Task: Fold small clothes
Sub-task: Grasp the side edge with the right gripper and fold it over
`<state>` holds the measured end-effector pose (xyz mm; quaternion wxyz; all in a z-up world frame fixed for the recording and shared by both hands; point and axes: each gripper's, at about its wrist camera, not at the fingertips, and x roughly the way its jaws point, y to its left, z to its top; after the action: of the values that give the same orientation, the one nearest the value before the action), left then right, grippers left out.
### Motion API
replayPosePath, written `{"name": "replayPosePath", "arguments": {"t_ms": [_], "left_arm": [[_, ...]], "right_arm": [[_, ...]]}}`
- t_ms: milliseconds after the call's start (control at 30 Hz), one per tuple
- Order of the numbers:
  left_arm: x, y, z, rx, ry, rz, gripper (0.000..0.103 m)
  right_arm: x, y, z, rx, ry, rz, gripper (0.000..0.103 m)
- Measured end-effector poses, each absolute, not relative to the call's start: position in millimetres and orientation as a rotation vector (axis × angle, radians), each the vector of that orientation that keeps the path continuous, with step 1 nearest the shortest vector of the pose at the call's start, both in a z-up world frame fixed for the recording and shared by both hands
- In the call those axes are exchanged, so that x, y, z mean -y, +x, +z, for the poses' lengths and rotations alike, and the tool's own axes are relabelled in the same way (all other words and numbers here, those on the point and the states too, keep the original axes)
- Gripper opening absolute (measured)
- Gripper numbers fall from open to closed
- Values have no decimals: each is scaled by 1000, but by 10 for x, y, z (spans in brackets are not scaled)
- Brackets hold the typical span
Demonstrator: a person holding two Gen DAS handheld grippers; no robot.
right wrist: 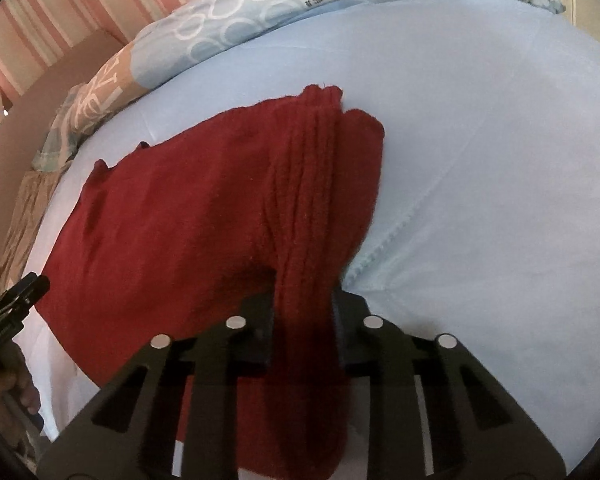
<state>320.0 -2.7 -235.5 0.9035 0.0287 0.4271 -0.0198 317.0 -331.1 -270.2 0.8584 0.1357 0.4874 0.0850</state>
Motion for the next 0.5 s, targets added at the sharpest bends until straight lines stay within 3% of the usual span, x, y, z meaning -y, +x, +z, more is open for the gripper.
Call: {"name": "replayPosePath", "arguments": {"t_ms": [500], "left_arm": [[-31,3025,-2164,-866,84,-24,88]], "right_arm": [[3796,2698,-2272,-987,270,80,17]]}}
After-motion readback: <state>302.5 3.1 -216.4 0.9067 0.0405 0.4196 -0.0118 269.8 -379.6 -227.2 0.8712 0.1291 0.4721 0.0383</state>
